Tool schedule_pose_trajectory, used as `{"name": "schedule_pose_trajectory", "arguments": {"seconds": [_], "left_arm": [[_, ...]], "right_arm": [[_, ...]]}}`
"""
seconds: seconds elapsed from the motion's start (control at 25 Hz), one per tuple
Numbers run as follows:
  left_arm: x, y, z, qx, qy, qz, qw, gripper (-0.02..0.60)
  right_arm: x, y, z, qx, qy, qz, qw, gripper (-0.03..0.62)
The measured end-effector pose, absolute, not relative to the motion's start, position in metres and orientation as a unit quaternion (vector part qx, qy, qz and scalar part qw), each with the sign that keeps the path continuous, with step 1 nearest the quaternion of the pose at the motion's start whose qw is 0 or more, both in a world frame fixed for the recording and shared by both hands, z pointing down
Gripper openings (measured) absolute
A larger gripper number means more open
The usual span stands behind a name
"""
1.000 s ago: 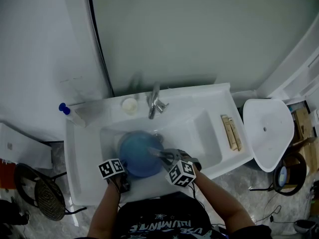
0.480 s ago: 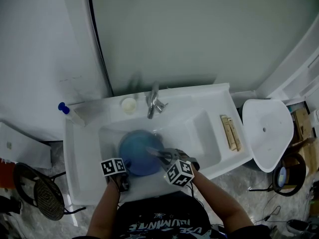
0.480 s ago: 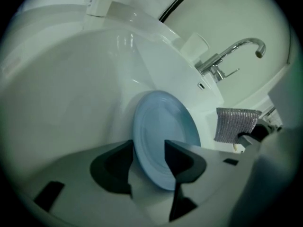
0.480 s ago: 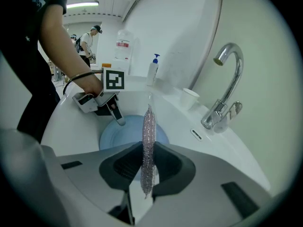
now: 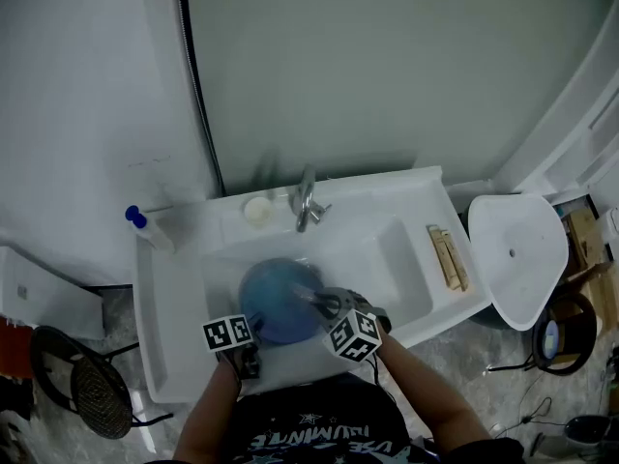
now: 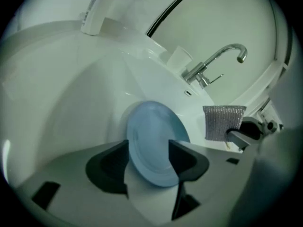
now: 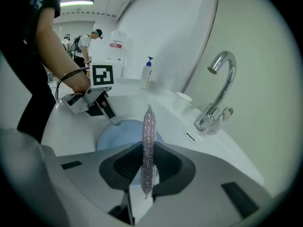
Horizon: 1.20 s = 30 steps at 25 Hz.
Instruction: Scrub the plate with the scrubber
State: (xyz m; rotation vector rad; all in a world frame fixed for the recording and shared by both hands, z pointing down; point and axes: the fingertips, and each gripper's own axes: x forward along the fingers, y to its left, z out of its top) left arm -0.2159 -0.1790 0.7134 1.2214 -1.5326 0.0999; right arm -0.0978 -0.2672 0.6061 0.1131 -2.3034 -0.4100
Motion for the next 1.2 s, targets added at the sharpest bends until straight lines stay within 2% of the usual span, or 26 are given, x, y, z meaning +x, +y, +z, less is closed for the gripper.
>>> {"name": "schedule_pose_trajectory", "arguments": {"seconds": [0.4,0.64,0.96,1.2], "left_arm": [[-0.209,-0.17,0.673,0.592,-0.609,0.04,0.527,0.244],[-0.201,-0.165,0.638,0.659,-0.579,0.04,0.478,0.242],[-0.19,-0.155,0.621,0.698,-0.54,0.021,0.47,0.237],[-0.187,-0.14,0.615,0.701,-0.537,0.01,0.468,0.125]], "right_arm": [[-0.101,-0.237,0.59,0.117,-0.911,-0.135,0.372,0.078],[-0.091,-0.218,0.577,0.18,-0.906,-0.126,0.362,0.077],[-0.08,-0.194,0.57,0.224,-0.89,-0.144,0.371,0.077],[-0.074,-0.176,0.569,0.223,-0.891,-0.141,0.37,0.077]]}}
